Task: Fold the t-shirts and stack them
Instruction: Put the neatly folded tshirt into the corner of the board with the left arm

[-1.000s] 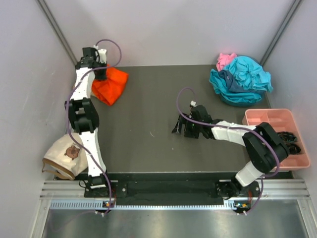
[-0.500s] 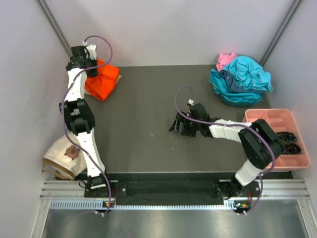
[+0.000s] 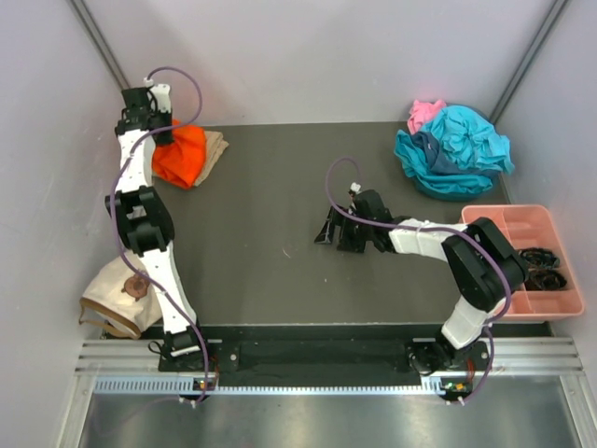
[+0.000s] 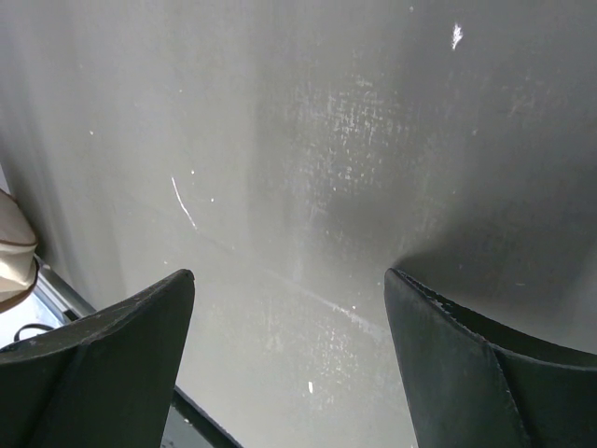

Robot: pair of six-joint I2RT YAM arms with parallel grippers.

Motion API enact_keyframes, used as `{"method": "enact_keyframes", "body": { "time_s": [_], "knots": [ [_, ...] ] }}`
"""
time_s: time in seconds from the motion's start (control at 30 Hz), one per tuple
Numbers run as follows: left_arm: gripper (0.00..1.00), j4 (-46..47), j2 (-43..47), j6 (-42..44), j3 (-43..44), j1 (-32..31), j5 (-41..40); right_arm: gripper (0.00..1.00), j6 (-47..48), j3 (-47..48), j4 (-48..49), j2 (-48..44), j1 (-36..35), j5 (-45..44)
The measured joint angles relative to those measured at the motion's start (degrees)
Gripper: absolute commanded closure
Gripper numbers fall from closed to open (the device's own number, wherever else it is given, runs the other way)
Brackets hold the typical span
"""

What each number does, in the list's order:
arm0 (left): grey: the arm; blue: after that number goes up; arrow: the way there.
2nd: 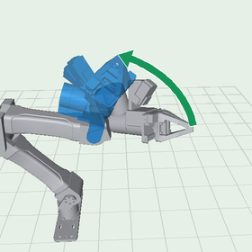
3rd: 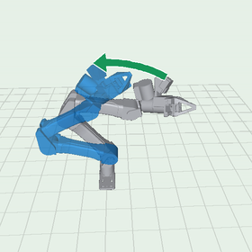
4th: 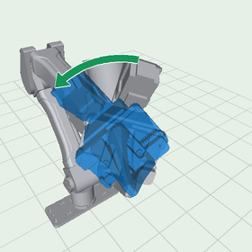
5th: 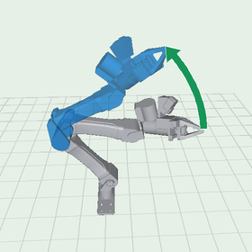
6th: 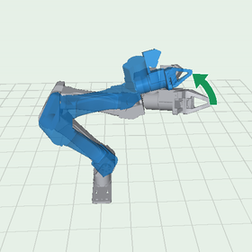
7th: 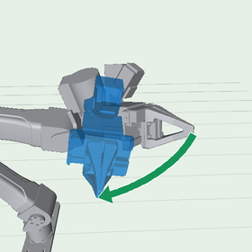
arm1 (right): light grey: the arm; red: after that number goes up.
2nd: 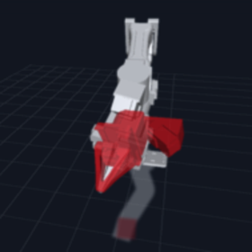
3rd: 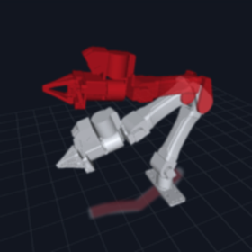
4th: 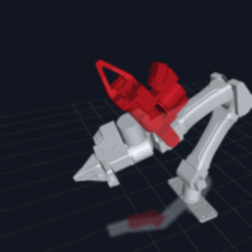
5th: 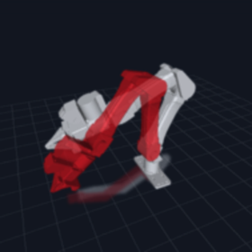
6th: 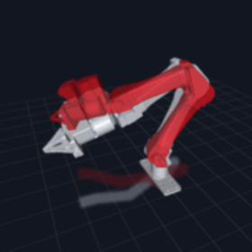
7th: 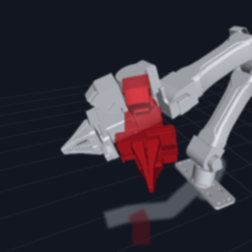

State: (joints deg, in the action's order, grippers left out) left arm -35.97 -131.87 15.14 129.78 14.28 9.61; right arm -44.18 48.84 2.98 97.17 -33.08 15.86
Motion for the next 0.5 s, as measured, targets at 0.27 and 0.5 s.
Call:
{"method": "enact_keyframes", "body": {
  "time_s": [0.27,0.5],
  "knots": [
    [0.1,2.3,0.0,0.5,-0.1,-0.5,-3.0,0.16,0.0,0.0,0.2,0.2,0.2,0.6],
    [0.09,4.5,0.0,0.7,-1.4,-1.7,-10.9,0.16,0.0,0.0,0.9,0.5,0.3,1.4]
  ]
}}
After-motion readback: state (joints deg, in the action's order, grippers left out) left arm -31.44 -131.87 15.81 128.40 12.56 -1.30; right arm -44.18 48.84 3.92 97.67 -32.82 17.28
